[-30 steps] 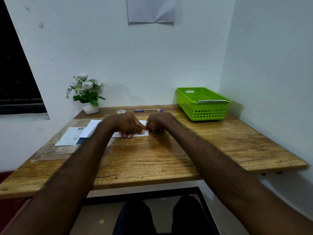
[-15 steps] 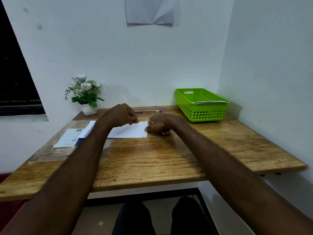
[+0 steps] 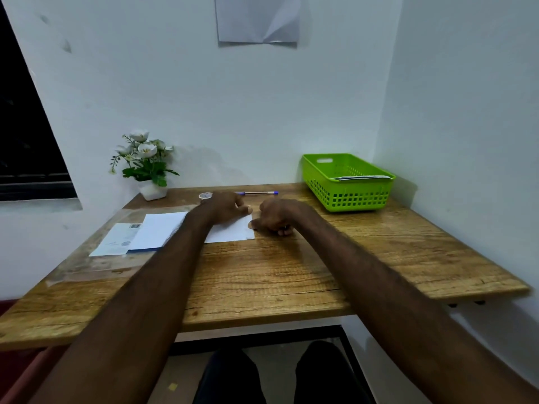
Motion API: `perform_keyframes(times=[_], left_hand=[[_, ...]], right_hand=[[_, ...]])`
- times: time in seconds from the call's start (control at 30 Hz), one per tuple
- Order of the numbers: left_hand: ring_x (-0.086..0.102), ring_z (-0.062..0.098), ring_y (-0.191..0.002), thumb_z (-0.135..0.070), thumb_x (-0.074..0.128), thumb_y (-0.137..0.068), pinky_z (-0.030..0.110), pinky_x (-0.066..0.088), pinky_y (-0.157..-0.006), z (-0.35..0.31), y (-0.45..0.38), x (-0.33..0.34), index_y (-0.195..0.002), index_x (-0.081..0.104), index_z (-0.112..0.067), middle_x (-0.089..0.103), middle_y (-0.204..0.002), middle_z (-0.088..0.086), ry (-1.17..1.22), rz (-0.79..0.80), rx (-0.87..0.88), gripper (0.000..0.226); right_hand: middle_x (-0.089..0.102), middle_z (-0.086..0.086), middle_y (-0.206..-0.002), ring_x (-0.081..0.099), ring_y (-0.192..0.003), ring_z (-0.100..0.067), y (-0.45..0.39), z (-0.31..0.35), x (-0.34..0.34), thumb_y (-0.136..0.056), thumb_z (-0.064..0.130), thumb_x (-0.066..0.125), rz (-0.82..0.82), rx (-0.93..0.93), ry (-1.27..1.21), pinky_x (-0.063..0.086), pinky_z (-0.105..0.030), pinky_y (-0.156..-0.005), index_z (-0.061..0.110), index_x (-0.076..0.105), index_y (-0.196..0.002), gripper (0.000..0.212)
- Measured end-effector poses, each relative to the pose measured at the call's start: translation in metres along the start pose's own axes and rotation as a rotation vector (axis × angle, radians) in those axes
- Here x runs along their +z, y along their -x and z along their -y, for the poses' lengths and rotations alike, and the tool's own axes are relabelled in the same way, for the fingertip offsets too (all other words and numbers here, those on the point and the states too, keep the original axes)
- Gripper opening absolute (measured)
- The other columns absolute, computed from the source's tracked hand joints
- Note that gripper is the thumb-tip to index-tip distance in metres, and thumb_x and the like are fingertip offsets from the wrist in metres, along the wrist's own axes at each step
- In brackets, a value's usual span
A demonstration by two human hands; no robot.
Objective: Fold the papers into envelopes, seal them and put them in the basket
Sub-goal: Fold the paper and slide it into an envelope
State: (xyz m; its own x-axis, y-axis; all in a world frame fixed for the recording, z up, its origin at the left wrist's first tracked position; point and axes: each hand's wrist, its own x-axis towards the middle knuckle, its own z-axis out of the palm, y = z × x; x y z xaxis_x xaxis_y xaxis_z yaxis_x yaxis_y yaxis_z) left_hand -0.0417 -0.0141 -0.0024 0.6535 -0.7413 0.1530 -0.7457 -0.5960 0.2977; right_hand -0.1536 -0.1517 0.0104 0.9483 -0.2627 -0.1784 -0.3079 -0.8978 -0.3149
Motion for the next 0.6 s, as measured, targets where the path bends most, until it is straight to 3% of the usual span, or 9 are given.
perform_keyframes(times=[0.1,0.2,0.27,0.4,0.47,0.53,0.6], left_hand=[[0.062,0.034,-0.095,-0.038,0.064,-0.099,0.033,0.038,-0.073,0.002,0.003,0.002,-0.087,0.066,-0.015,0.068,-0.096,0.019,0.100,-0.031,0.033,0.027],[0.057,0.019,-0.081,-0.029,0.071,-0.096,0.030,0.037,-0.070,0.000,0.005,0.004,-0.082,0.068,-0.018,0.062,-0.078,0.001,0.245,-0.116,0.065,0.018],[0.057,0.012,-0.077,-0.027,0.074,-0.093,0.028,0.039,-0.068,-0.002,0.006,0.003,-0.082,0.073,-0.018,0.065,-0.077,-0.005,0.313,-0.168,0.080,0.015],[0.066,0.012,-0.086,-0.022,0.073,-0.094,0.029,0.047,-0.077,-0.006,0.008,-0.002,-0.090,0.080,-0.017,0.076,-0.090,0.000,0.409,-0.257,0.111,0.010],[0.069,0.018,-0.095,-0.023,0.069,-0.096,0.037,0.050,-0.086,-0.007,0.010,-0.006,-0.097,0.081,-0.014,0.078,-0.097,0.002,0.428,-0.283,0.120,0.015],[0.070,0.020,-0.099,-0.025,0.067,-0.098,0.042,0.052,-0.091,-0.008,0.012,-0.010,-0.102,0.081,-0.013,0.078,-0.100,0.002,0.429,-0.302,0.133,0.019],[0.069,0.016,-0.097,-0.028,0.067,-0.098,0.045,0.052,-0.093,-0.007,0.012,-0.013,-0.101,0.081,-0.016,0.078,-0.099,-0.002,0.412,-0.324,0.134,0.019]], right_hand=[[0.059,-0.004,-0.060,0.051,-0.038,-0.013,-0.001,-0.001,0.002,-0.099,0.045,0.059,-0.022,-0.015,0.000,0.043,-0.020,-0.041,0.013,0.062,-0.081,0.037],[0.065,-0.007,-0.067,0.054,-0.043,-0.015,-0.002,-0.006,0.005,-0.096,0.045,0.063,-0.052,-0.041,-0.060,0.044,-0.021,-0.043,0.008,0.068,-0.090,0.037],[0.065,-0.010,-0.071,0.055,-0.049,-0.018,-0.003,-0.012,0.010,-0.094,0.043,0.065,-0.117,-0.086,-0.190,0.043,-0.024,-0.047,0.006,0.070,-0.099,0.038],[0.049,-0.004,-0.054,0.042,-0.036,-0.011,-0.002,-0.016,0.017,-0.102,0.050,0.053,-0.267,-0.161,-0.585,0.034,-0.018,-0.039,0.017,0.073,-0.106,0.039],[0.047,-0.003,-0.056,0.041,-0.040,-0.011,-0.001,-0.011,0.017,-0.103,0.050,0.052,-0.282,-0.206,-0.694,0.032,-0.018,-0.038,0.011,0.070,-0.093,0.045],[0.046,-0.001,-0.057,0.041,-0.043,-0.011,0.001,-0.007,0.016,-0.104,0.046,0.053,-0.300,-0.247,-0.781,0.032,-0.020,-0.040,0.014,0.057,-0.074,0.044],[0.047,0.001,-0.056,0.041,-0.042,-0.009,0.002,-0.005,0.015,-0.103,0.042,0.056,-0.309,-0.258,-0.811,0.032,-0.021,-0.042,0.017,0.052,-0.068,0.043]])
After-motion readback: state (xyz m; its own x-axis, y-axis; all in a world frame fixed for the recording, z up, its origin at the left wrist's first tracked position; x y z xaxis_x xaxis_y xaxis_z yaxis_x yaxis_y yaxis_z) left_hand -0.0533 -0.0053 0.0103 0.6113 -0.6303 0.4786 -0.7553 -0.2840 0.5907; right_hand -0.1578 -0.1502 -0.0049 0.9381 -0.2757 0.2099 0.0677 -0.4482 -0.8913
